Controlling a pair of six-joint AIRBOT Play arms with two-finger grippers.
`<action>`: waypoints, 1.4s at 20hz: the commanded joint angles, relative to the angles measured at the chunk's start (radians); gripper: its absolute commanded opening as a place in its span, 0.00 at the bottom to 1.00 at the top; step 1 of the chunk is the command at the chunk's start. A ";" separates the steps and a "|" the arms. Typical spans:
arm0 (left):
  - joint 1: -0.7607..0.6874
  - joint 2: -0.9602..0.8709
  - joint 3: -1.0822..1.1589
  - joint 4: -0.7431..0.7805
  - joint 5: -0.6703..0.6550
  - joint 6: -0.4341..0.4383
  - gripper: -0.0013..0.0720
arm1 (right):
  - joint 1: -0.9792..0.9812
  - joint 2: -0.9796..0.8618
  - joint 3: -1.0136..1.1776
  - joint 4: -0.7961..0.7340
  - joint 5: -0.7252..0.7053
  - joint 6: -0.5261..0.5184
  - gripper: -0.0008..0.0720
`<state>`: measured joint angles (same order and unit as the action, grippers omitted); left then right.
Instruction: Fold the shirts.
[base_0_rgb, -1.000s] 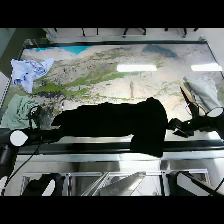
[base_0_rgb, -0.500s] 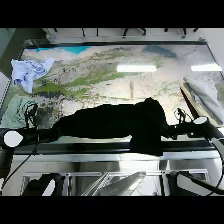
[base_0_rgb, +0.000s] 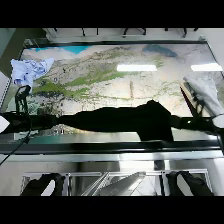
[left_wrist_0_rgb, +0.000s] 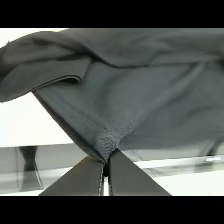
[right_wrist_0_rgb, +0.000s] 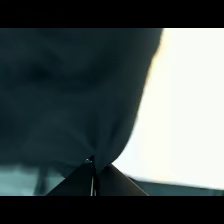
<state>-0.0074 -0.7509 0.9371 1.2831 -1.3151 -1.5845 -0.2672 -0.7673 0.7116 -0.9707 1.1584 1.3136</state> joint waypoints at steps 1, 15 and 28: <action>-0.062 0.081 0.146 0.006 -0.056 0.004 0.04 | 0.001 0.297 0.235 -0.160 0.053 0.122 0.04; -0.150 -0.030 1.242 0.296 -0.481 -0.031 0.04 | 0.001 0.136 1.384 -0.374 0.147 0.070 0.04; -0.153 -0.448 0.771 0.328 -0.024 0.067 0.04 | 0.005 -0.396 1.102 -0.380 0.174 0.116 0.04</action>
<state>-0.1108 -1.0691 1.8164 1.5349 -1.4830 -1.5421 -0.2642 -1.0084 1.8977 -1.3624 1.3434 1.4067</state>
